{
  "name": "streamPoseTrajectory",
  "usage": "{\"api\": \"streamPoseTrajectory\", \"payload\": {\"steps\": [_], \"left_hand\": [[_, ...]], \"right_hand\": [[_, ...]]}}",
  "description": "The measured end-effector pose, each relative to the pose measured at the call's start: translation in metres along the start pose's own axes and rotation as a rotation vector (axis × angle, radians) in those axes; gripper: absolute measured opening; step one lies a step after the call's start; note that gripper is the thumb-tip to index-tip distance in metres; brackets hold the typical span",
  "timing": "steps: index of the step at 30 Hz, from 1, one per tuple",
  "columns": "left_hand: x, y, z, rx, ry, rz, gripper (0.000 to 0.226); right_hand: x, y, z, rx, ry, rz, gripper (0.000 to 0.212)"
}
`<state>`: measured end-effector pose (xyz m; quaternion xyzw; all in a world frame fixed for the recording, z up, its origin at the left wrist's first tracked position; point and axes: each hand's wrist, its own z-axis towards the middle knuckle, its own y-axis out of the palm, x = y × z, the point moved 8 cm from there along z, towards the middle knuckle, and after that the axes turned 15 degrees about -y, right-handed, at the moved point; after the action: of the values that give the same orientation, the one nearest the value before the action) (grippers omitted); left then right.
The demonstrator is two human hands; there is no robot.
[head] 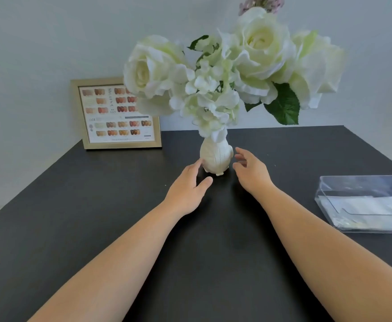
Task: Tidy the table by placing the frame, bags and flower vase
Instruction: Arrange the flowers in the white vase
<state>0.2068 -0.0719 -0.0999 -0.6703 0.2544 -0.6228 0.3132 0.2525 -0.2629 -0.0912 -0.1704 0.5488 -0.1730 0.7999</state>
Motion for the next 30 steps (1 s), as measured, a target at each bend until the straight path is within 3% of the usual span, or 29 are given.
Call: {"api": "streamPoseTrajectory", "payload": {"steps": [11,22,30], "left_hand": [[0.013,-0.004,0.039,-0.074,0.071,-0.128,0.057],[0.018,-0.014,0.077,0.006,0.02,-0.215,0.063],[0.016,-0.019,0.104,0.021,-0.003,-0.225,0.055]], "right_hand": [[-0.001,0.005,0.012,0.035,-0.028,0.091,0.043],[0.001,0.015,0.044,0.02,-0.034,0.064,0.047],[0.008,0.023,0.07,0.006,0.006,0.074,0.051]]}}
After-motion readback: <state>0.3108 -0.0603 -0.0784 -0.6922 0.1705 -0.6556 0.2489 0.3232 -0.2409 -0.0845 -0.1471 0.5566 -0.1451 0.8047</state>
